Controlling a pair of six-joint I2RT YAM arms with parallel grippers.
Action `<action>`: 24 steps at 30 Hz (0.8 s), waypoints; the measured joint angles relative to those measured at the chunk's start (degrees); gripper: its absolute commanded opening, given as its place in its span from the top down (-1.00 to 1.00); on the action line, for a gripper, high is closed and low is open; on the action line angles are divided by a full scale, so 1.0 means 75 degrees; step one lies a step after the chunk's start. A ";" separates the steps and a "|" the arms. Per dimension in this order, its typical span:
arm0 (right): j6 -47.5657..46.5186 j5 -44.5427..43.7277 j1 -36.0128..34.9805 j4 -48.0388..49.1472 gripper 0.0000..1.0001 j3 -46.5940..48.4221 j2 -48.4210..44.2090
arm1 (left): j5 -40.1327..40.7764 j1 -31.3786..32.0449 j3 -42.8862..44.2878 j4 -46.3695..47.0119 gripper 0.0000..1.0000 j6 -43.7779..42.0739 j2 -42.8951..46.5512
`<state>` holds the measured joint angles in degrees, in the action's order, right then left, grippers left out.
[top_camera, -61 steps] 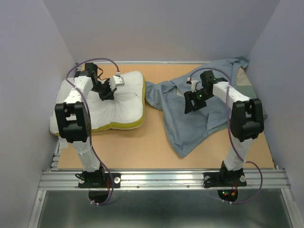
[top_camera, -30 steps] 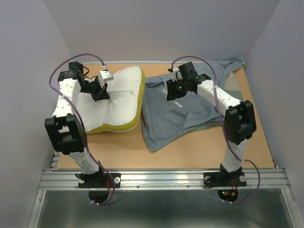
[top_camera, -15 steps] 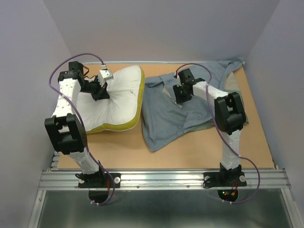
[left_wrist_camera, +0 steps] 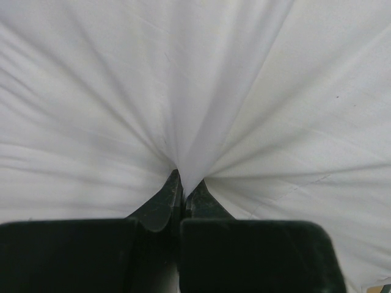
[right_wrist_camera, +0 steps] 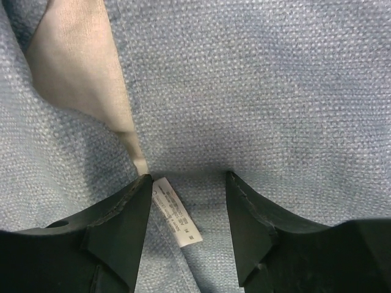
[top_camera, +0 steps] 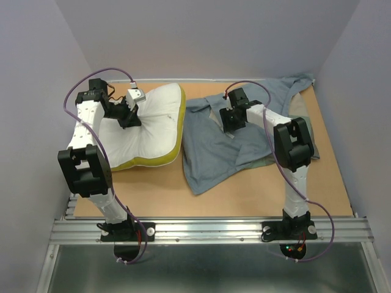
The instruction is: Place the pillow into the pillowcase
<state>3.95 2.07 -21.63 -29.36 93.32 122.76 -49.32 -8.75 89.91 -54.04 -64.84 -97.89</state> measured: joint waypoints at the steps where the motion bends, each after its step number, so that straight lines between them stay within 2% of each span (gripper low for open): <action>1: 0.0000 0.0000 -0.0017 0.0015 -0.15 0.0038 0.0020 | -0.0003 0.0000 0.0000 0.0015 1.00 0.0015 -0.0029; 8: 0.0052 -0.0038 -0.0207 0.0006 -0.15 0.0423 0.0291 | -0.0020 0.0000 0.0000 0.0090 1.00 0.0096 -0.0090; 12: 0.0047 -0.0332 -0.0277 0.0000 0.05 0.0784 0.0548 | -0.0017 0.0000 0.0000 0.0093 1.00 0.0117 -0.0090; 15: 0.0044 -0.0766 -0.0280 0.0000 0.13 0.1014 0.0705 | -0.0015 0.0003 0.0000 0.0093 1.00 0.0117 -0.0090; 24: -0.0070 -0.1530 -0.0291 -0.0044 0.21 0.1023 0.0682 | -0.0015 0.0000 0.0000 0.0096 1.00 0.0117 -0.0090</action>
<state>3.42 -9.41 -23.81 -29.69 100.99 127.87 -49.43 -8.75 89.91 -53.32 -63.96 -98.56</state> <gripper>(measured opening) 0.396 0.052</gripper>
